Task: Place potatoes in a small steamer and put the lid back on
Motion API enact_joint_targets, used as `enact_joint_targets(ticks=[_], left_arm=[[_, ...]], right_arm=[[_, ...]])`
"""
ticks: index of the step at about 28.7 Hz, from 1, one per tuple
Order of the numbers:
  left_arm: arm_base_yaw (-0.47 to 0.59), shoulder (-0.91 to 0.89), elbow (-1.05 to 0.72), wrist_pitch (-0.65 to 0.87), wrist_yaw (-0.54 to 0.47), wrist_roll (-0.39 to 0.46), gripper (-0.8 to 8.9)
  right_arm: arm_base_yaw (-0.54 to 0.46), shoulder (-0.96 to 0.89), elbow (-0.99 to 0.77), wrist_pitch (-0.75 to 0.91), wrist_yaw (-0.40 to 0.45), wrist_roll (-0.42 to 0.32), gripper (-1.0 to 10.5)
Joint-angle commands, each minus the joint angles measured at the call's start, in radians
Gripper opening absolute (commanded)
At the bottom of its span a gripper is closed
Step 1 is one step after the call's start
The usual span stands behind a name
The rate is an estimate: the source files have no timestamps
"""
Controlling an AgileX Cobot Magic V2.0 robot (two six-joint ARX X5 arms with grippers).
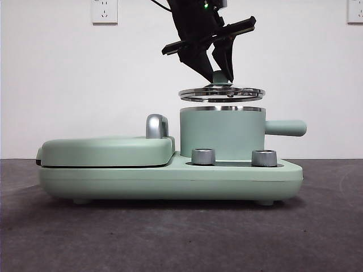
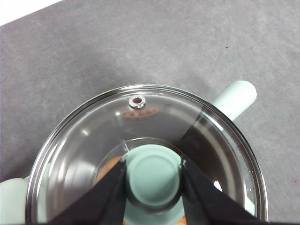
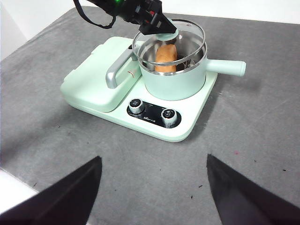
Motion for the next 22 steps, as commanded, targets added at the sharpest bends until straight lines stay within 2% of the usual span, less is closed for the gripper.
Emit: enact_joint_targets(ticks=[1,22], left_arm=[[-0.006,0.031,0.028,0.038,0.002,-0.005,0.08],[-0.003,0.072,0.028,0.01,-0.02,-0.005,0.08]], right_arm=[[0.006,0.005,0.01,0.004,-0.002,0.014,3.5],[0.006,0.005,0.01,0.004,0.001,0.023,3.5]])
